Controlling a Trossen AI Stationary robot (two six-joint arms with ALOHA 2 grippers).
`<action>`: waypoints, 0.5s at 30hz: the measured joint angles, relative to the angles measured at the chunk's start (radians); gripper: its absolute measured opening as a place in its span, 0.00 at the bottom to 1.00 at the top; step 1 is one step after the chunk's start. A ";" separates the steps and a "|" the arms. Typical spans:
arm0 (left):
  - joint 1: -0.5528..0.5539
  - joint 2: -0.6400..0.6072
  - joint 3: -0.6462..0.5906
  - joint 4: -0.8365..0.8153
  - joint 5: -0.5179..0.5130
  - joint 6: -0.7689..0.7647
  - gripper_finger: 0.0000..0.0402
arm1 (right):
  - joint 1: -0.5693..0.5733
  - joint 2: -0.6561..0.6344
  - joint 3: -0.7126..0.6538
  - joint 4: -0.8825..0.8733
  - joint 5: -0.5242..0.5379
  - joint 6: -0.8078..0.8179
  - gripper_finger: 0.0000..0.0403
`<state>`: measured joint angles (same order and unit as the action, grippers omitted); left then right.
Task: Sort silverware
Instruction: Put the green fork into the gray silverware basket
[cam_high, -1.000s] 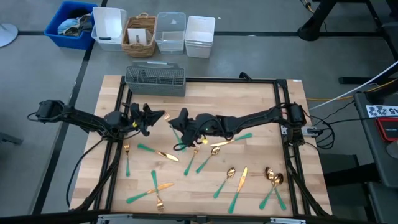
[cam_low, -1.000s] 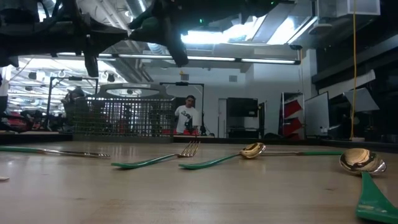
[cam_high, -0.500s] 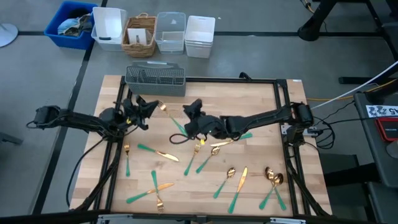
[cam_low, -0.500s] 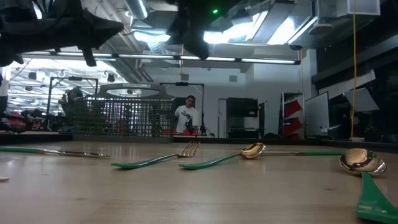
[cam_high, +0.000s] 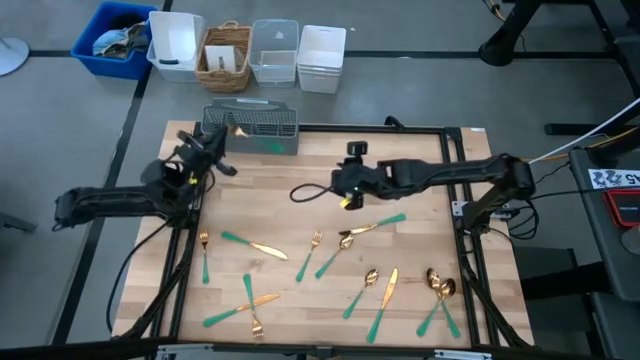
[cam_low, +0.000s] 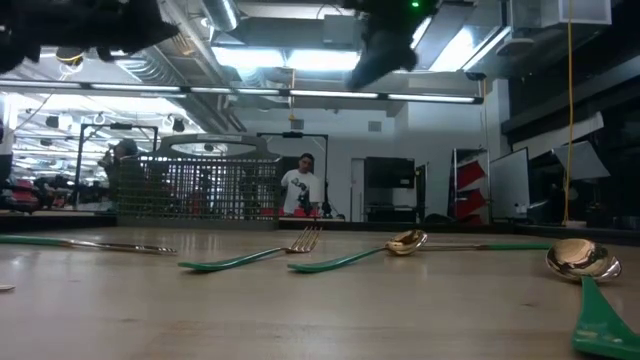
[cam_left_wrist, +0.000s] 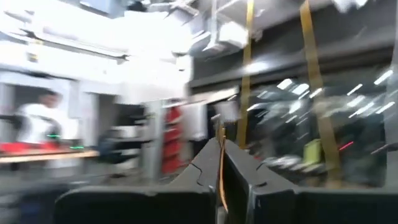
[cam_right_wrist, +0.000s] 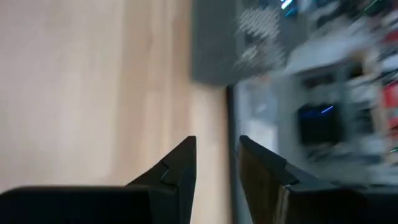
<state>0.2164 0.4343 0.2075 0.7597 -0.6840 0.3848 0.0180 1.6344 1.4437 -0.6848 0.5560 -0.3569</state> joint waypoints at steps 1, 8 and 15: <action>0.010 -0.004 0.026 -0.041 -0.024 0.030 0.00 | -0.007 -0.004 0.000 -0.033 -0.026 0.036 0.29; 0.084 -0.003 0.125 -0.204 -0.252 0.233 0.00 | -0.061 -0.003 -0.031 -0.145 -0.166 0.167 0.29; 0.202 0.034 0.125 -0.204 -0.328 0.251 0.00 | -0.079 -0.001 -0.104 -0.014 -0.183 0.164 0.29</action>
<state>0.4180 0.4687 0.3325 0.5559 -1.0118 0.6356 -0.0610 1.6330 1.3401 -0.6989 0.3731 -0.1930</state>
